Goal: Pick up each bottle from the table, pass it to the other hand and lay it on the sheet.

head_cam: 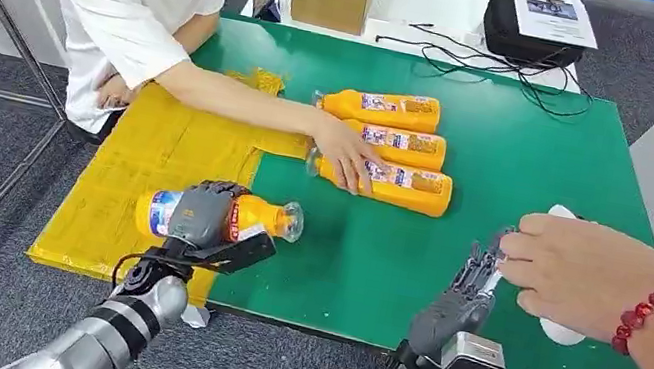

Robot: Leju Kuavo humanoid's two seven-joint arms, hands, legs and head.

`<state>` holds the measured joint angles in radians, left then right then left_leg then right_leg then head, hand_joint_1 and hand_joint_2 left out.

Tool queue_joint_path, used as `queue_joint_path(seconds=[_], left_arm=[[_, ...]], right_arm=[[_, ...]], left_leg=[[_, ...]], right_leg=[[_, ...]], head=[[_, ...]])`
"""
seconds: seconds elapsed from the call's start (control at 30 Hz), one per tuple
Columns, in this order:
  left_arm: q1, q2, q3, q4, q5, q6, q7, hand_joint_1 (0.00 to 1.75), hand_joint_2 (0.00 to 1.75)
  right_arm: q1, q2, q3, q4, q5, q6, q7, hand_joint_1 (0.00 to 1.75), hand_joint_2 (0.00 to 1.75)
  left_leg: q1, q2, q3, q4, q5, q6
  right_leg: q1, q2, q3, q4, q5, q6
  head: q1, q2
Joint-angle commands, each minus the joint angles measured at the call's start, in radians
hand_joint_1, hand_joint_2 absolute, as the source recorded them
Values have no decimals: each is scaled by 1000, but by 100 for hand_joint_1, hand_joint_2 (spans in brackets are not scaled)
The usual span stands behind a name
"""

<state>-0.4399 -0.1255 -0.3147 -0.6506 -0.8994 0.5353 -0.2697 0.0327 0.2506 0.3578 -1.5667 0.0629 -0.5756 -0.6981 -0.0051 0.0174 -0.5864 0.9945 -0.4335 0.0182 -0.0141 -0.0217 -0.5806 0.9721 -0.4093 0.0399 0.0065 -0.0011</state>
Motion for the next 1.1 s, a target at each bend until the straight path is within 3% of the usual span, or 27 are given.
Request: queue_joint_path(seconds=[0.03, 0.07, 0.1, 0.13, 0.17, 0.33, 0.37, 0.4, 0.83, 1.1], left_arm=[[-116, 31, 21, 227, -15, -54, 24, 175, 175], [-118, 29, 17, 231, -21, -63, 36, 175, 175], [-122, 24, 6, 240, -39, -89, 69, 159, 175], [-126, 23, -4, 246, -54, -116, 93, 112, 175], [-127, 19, -5, 243, -64, -124, 118, 54, 175], [-127, 19, -5, 243, -64, -124, 118, 54, 175], [-130, 16, -1, 244, -61, -135, 121, 14, 175], [-133, 14, 2, 247, -57, -167, 123, 5, 175], [-165, -17, 49, 253, 53, -489, 110, 0, 175], [-161, -21, 67, 239, 93, -519, 92, 0, 175]], right_arm=[[-24, -2, -7, 72, -16, 4, 0, 0, 0], [-24, -2, -9, 76, -18, 7, 0, 0, 0], [-25, -2, -12, 79, -17, 9, 0, 0, 0], [-26, -1, -15, 83, -16, 9, 0, 0, 0], [-30, 2, -20, 87, -16, 11, 0, 0, 0], [-30, 2, -20, 87, -16, 11, 0, 0, 0], [-32, 3, -23, 89, -15, 10, 0, 0, 0], [-33, 5, -27, 89, -15, 11, 0, 0, 0], [-68, 17, -46, 144, -15, 10, 0, 0, 0], [-68, 16, -45, 143, -14, 8, 0, 0, 0]], left_leg=[[3, 1, 6, 0, -2, -3], [2, 0, 3, 0, -1, -2], [2, 1, 4, 0, -1, -2], [2, 0, 4, 0, -1, -2], [1, 0, 3, -1, 0, -2], [2, 1, 6, -1, 0, -2], [1, 2, 5, -1, 0, -2], [2, 3, 6, -1, -1, -2], [2, -3, 6, -1, 1, -2], [2, -5, 7, -1, 4, 0]], right_leg=[[3, 6, 6, -1, 0, -3], [2, 3, 3, -1, 0, -2], [2, 4, 3, -1, 0, -2], [2, 3, 4, -1, 0, -2], [1, 2, 2, -1, 0, -1], [1, 4, 5, -1, 0, -2], [1, 4, 4, -1, 0, -2], [1, 5, 5, -1, 0, -2], [2, 2, 7, -2, 1, -2], [1, -2, 9, -2, 1, -1]], head=[[0, 0], [0, 0], [0, 0], [0, 0], [0, 0], [0, 0], [0, 0], [0, 0], [0, 0], [0, 0]])
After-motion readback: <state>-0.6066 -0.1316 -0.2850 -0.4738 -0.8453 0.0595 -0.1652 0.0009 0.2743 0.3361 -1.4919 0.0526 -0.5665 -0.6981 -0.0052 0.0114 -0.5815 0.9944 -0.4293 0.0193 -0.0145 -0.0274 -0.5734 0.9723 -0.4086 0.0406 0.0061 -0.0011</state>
